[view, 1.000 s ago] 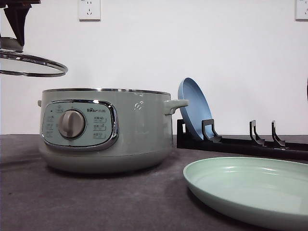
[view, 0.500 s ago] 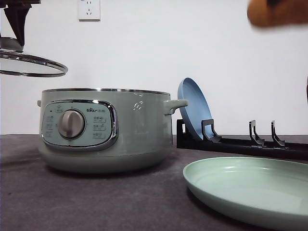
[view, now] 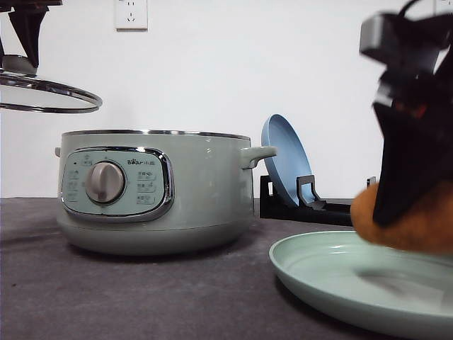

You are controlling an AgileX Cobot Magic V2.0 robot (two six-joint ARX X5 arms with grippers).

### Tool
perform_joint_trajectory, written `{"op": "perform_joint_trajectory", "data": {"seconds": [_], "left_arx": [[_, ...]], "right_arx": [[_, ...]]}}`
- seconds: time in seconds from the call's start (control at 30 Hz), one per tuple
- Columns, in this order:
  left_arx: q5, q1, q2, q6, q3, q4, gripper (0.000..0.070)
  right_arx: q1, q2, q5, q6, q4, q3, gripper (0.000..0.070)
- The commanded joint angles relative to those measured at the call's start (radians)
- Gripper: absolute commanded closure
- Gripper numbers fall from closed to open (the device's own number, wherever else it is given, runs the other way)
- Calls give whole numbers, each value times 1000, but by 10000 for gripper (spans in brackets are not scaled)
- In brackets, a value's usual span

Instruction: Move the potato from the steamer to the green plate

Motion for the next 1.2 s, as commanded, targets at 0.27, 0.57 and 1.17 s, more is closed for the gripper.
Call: {"op": "perform_joint_trajectory", "data": {"seconds": [0.27, 0.57, 1.17], "left_arx": [[2, -6, -4, -7, 39, 33, 691], [2, -6, -4, -7, 39, 37, 691], [2, -6, -4, -9, 39, 37, 691]], "right_arx": [[10, 128, 5, 16, 123, 1, 463], [10, 178, 57, 13, 123, 1, 463], [10, 131, 50, 45, 77, 53, 192]]}}
